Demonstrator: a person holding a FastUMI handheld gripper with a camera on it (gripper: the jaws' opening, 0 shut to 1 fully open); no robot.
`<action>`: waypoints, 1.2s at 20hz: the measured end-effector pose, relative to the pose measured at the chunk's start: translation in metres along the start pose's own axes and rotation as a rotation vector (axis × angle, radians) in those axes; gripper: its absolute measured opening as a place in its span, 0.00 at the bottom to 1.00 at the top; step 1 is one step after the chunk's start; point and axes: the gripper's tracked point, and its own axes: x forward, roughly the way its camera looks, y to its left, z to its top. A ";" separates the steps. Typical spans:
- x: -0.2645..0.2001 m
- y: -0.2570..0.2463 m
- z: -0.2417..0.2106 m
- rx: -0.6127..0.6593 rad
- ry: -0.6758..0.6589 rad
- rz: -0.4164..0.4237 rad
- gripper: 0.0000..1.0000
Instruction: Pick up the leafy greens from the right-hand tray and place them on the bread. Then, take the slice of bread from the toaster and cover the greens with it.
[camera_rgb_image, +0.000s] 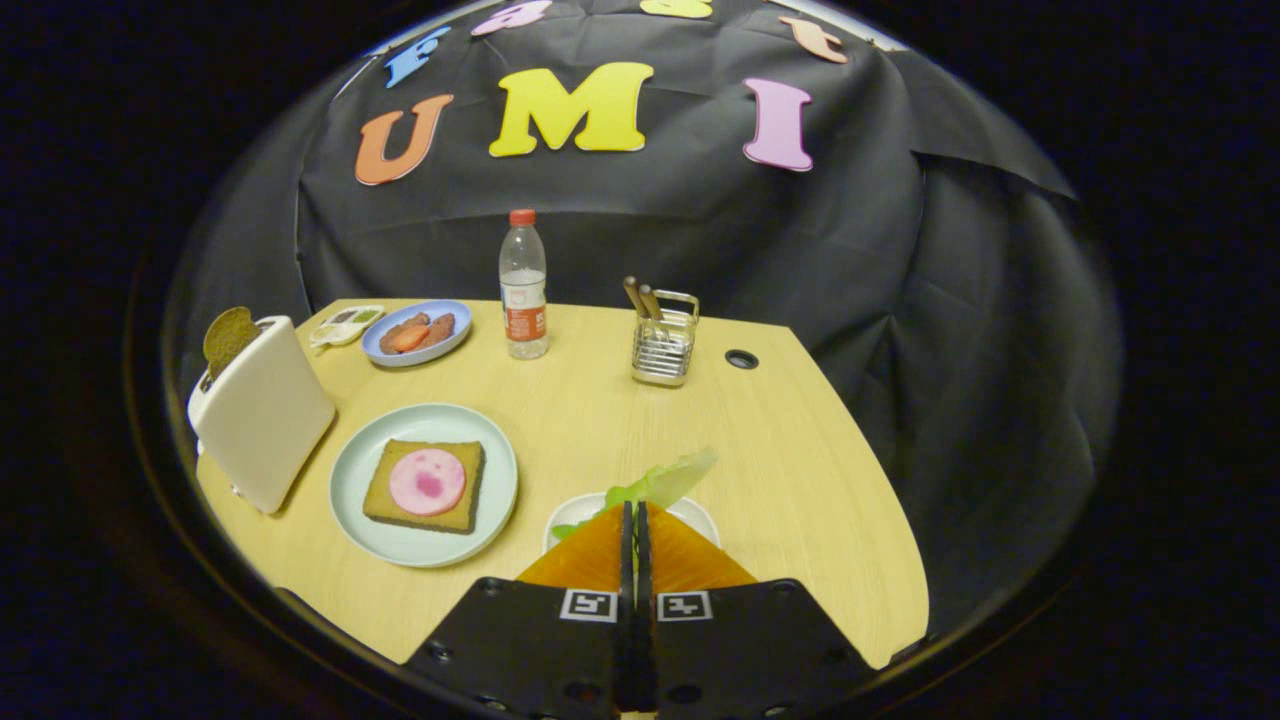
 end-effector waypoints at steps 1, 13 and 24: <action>-0.005 0.003 0.005 0.001 -0.011 0.000 0.00; -0.007 0.002 0.007 0.026 0.010 -0.052 0.00; 0.055 -0.050 -0.025 0.084 0.142 -0.111 0.58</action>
